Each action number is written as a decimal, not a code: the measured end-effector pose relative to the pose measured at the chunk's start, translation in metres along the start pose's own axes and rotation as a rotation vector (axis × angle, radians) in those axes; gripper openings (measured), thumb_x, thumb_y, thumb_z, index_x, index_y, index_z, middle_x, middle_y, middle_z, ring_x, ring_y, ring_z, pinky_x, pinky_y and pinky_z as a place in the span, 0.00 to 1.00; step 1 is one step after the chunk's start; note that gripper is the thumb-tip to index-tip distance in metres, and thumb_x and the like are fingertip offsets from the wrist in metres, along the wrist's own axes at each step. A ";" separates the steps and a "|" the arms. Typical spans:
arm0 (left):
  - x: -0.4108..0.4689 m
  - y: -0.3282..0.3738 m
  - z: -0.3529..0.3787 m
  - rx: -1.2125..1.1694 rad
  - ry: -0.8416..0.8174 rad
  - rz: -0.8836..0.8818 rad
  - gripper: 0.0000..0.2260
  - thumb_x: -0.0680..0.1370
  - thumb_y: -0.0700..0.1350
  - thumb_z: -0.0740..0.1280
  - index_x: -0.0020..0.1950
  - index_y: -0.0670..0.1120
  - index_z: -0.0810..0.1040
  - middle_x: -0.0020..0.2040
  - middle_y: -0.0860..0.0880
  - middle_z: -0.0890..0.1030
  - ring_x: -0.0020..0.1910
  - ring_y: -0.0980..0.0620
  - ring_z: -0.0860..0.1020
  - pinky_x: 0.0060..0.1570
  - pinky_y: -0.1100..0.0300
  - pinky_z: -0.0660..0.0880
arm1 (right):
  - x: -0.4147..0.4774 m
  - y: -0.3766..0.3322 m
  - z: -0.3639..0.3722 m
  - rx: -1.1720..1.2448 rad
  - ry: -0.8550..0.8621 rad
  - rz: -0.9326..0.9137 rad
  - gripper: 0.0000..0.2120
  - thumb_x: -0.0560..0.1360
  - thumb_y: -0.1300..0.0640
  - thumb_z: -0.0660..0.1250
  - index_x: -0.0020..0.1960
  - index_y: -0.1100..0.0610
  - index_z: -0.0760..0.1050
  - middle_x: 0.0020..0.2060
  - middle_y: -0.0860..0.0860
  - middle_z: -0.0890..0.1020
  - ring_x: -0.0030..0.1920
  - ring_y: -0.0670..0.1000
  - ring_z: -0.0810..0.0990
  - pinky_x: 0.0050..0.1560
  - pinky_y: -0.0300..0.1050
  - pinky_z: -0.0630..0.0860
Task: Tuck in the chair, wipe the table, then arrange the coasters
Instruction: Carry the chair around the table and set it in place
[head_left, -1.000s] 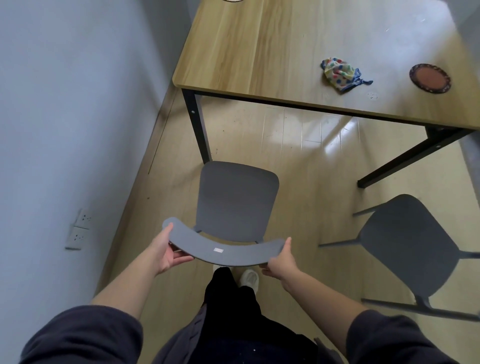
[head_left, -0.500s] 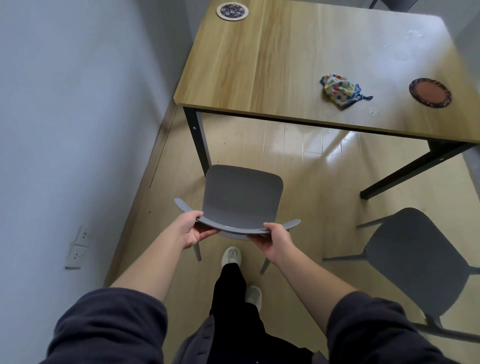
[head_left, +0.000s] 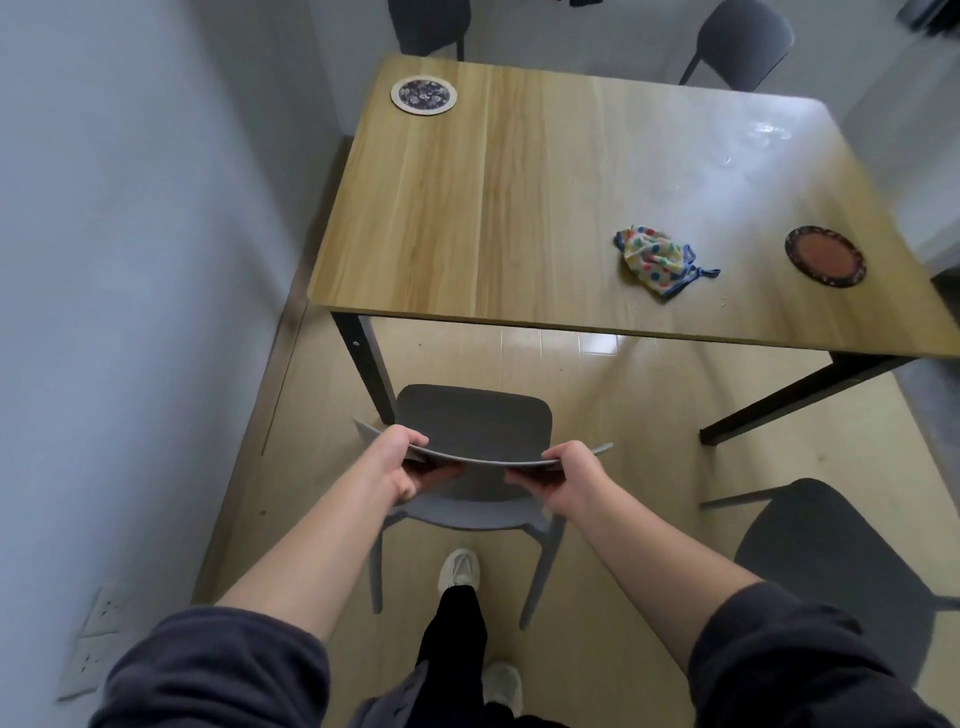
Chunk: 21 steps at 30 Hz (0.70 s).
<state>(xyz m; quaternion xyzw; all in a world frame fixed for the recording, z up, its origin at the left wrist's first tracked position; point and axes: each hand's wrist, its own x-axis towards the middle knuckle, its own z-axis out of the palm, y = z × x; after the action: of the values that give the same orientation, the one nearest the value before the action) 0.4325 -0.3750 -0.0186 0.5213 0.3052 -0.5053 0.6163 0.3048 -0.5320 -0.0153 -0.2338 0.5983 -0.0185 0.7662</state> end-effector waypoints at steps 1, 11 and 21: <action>0.003 0.009 0.006 -0.010 0.000 -0.004 0.17 0.76 0.33 0.57 0.65 0.35 0.67 0.59 0.31 0.74 0.54 0.30 0.76 0.48 0.38 0.78 | 0.003 -0.009 0.005 -0.001 0.004 0.000 0.19 0.76 0.71 0.53 0.67 0.69 0.64 0.56 0.68 0.75 0.55 0.71 0.77 0.30 0.60 0.79; 0.024 0.073 0.046 -0.039 -0.024 -0.021 0.16 0.76 0.32 0.58 0.64 0.37 0.67 0.58 0.31 0.74 0.52 0.27 0.77 0.42 0.38 0.80 | 0.029 -0.076 0.039 0.034 0.022 0.037 0.16 0.76 0.70 0.56 0.63 0.69 0.67 0.56 0.70 0.75 0.51 0.73 0.77 0.33 0.62 0.81; 0.061 0.058 0.050 -0.170 -0.023 0.032 0.14 0.77 0.32 0.57 0.63 0.36 0.67 0.59 0.34 0.75 0.51 0.35 0.78 0.37 0.44 0.78 | 0.067 -0.080 0.034 0.091 0.002 0.006 0.12 0.78 0.71 0.58 0.61 0.68 0.67 0.52 0.65 0.76 0.48 0.66 0.78 0.36 0.60 0.78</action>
<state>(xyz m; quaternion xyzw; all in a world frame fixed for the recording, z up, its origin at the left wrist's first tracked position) 0.4981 -0.4447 -0.0410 0.4662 0.3314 -0.4737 0.6697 0.3752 -0.6126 -0.0403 -0.1970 0.5982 -0.0435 0.7756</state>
